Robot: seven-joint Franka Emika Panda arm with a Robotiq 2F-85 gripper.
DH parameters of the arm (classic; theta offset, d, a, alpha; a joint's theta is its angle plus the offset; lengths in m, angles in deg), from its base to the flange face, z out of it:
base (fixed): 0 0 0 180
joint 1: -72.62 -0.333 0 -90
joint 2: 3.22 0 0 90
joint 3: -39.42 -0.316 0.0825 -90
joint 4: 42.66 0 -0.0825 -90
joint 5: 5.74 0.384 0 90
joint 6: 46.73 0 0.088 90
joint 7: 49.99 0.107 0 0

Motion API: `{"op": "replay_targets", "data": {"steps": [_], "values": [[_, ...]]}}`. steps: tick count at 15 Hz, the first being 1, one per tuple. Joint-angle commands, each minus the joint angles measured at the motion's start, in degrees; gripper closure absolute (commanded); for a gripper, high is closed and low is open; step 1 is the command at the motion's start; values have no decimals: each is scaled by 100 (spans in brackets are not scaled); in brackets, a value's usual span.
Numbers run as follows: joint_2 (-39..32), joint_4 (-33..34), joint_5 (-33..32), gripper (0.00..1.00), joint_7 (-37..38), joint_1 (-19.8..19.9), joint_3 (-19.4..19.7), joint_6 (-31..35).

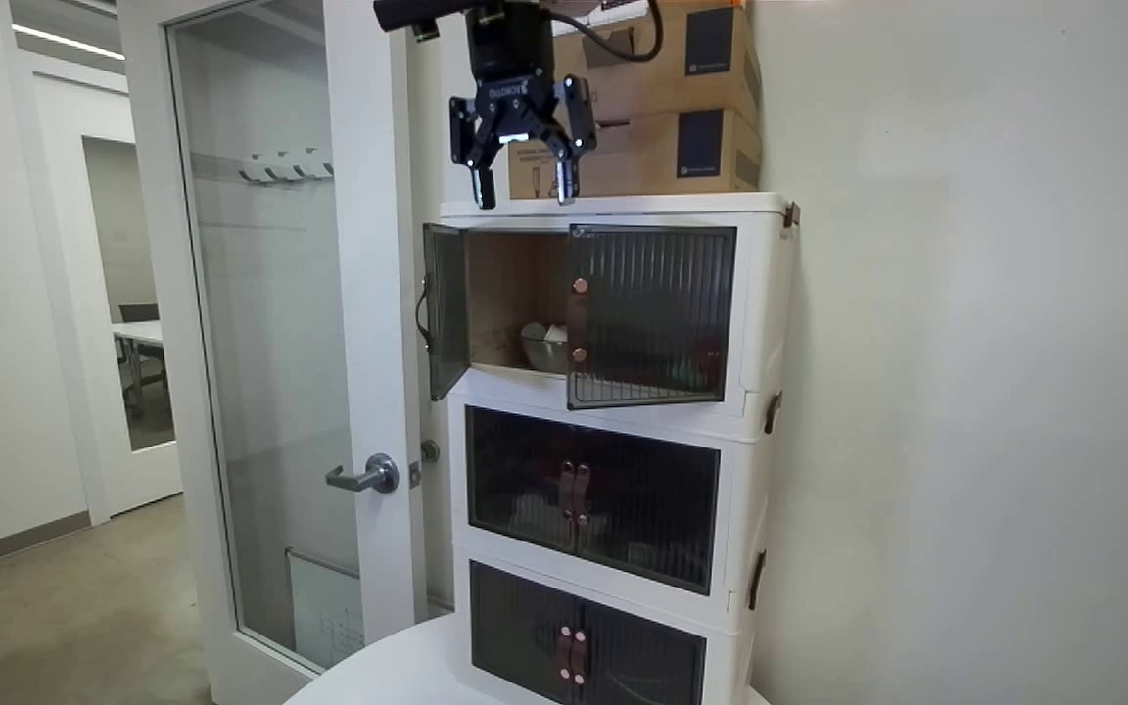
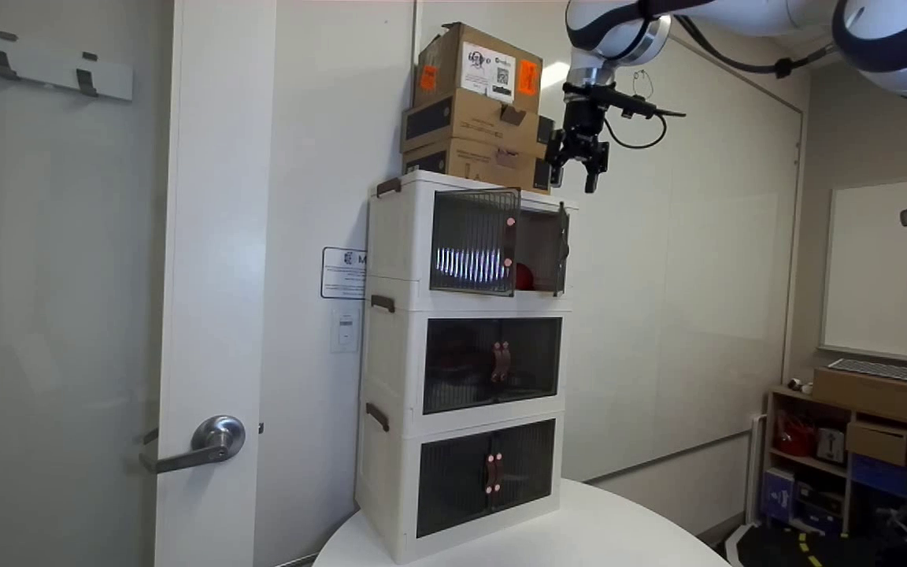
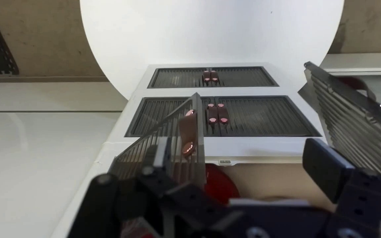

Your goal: Open the top left and right cabinet doors

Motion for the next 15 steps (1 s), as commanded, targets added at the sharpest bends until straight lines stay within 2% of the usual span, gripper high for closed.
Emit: {"op": "replay_targets", "data": {"steps": [1,9,15], "values": [[-630,800,-663,0,712,-348,264,162],[-1183,1320,-1768,0,2316,-584,916,48],[-1350,1420,-1946,0,2817,-502,1151,-140]]}}
